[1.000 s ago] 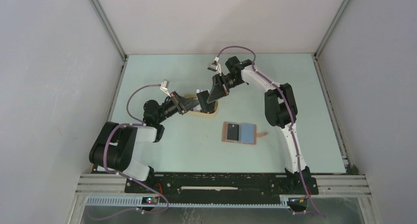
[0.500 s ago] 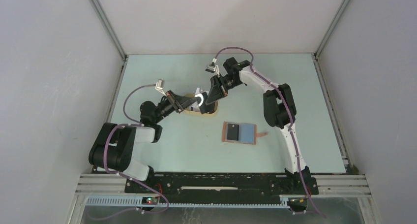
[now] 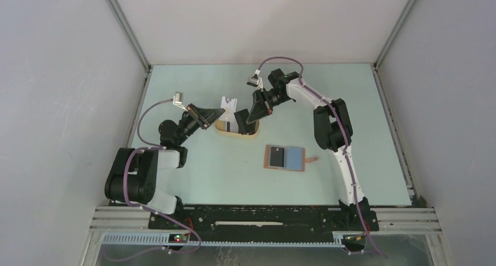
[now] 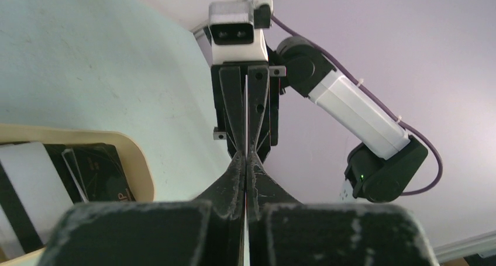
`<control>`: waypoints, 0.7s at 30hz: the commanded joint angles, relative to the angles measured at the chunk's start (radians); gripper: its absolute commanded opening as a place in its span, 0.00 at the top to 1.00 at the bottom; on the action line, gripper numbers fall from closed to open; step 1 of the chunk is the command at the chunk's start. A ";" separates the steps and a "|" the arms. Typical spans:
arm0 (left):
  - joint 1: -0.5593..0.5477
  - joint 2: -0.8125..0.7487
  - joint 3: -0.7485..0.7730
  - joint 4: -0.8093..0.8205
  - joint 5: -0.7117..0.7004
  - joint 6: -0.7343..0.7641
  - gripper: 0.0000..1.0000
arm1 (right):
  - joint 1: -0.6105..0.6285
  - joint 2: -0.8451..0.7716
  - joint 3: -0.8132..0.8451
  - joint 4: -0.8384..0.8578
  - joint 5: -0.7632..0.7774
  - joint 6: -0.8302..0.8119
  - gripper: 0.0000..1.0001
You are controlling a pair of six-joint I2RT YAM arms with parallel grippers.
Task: Put the credit cards into the card holder
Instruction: Place the credit card in the storage box.
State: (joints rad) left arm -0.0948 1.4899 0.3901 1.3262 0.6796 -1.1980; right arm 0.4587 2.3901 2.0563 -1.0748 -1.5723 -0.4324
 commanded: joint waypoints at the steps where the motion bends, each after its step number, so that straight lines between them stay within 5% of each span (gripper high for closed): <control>1: 0.054 -0.070 0.046 0.039 0.000 0.001 1.00 | -0.011 -0.016 0.033 -0.010 0.037 -0.037 1.00; 12: 0.064 -0.493 0.032 -0.669 -0.158 0.424 1.00 | -0.006 -0.102 0.051 0.119 0.503 -0.010 1.00; 21: 0.062 -0.744 -0.043 -0.849 -0.225 0.478 1.00 | 0.039 -0.026 0.177 0.193 0.709 0.132 1.00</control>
State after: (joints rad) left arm -0.0341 0.8040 0.3870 0.5793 0.4969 -0.7818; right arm 0.4774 2.3657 2.1742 -0.9565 -0.9672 -0.3965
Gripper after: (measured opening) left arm 0.006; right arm 0.008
